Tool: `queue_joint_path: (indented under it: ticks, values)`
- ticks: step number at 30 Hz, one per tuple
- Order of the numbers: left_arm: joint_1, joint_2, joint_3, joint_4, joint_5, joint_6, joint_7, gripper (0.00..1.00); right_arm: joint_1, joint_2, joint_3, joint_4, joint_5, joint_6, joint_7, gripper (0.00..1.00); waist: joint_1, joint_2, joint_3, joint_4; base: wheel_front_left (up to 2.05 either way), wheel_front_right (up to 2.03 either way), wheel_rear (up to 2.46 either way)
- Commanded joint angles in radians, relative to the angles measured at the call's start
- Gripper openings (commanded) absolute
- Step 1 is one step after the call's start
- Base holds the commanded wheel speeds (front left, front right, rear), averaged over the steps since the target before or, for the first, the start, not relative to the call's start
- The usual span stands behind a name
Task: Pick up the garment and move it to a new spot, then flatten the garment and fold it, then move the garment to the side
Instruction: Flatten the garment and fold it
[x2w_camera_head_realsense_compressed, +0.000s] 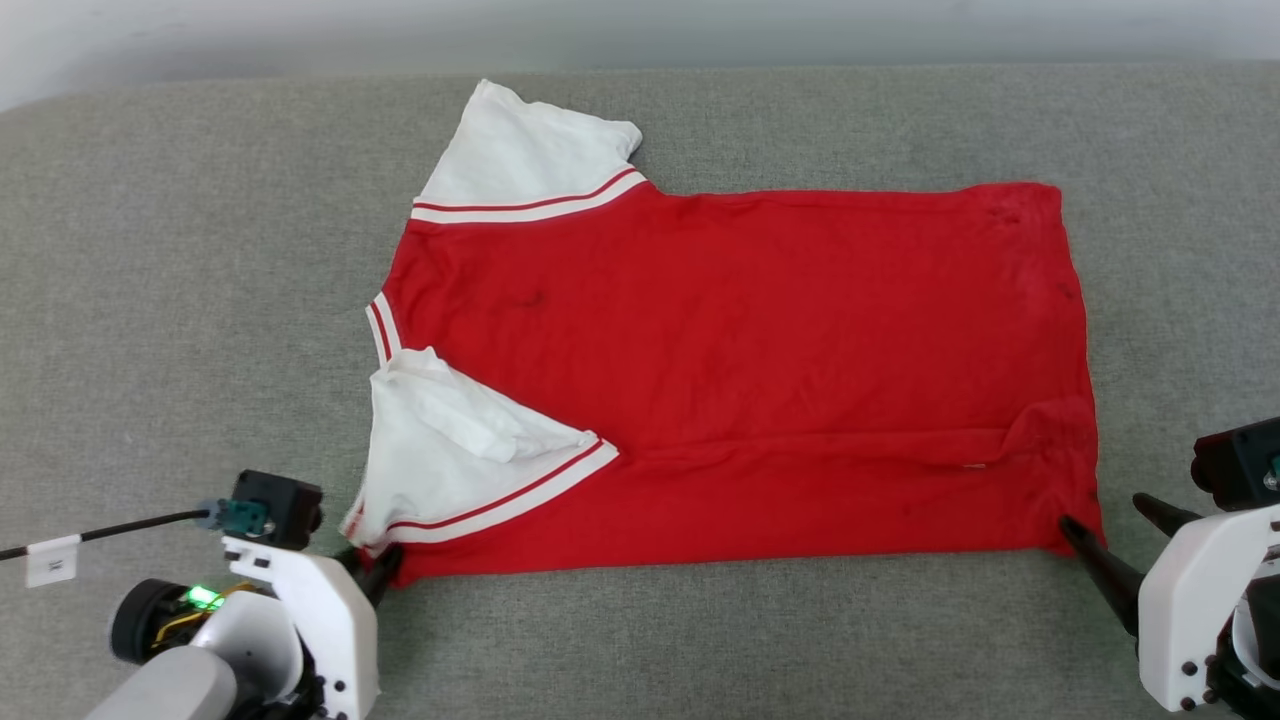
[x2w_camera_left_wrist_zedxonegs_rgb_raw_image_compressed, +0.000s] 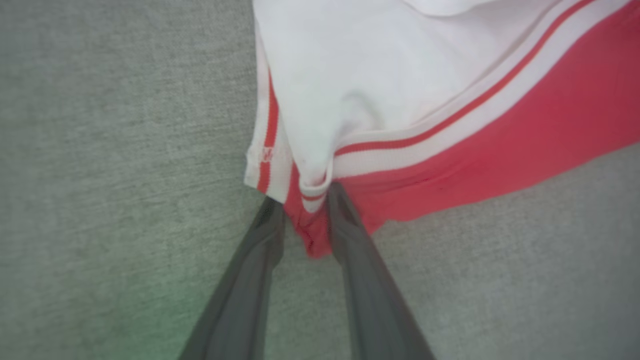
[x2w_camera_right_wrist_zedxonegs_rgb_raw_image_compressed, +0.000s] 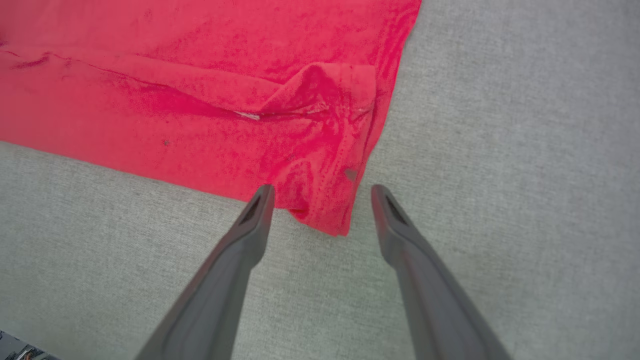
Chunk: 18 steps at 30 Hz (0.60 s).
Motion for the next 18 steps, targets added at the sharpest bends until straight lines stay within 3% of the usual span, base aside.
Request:
queue_joint_path:
  ticks: [1,8,18]
  values:
    - [0.036,-0.044,-0.050,0.040,-0.011,-0.012,0.021,0.00,0.010,-0.001,-0.005,0.001,-0.005,0.000,0.005,1.00,0.0002,-0.0001,-0.003,0.003,0.00,0.00,0.00]
    - [0.012,-0.015,-0.013,-0.036,0.018,-0.007,-0.040,0.00,-0.012,0.004,-0.031,0.069,-0.056,0.000,0.011,1.00,0.0002,-0.0001,-0.043,0.033,0.00,0.00,0.00]
    - [0.012,0.047,0.002,-0.259,0.059,0.049,-0.023,0.00,-0.068,0.046,-0.030,0.204,-0.085,0.000,0.063,1.00,0.0002,-0.0001,-0.039,0.085,0.00,0.00,0.00]
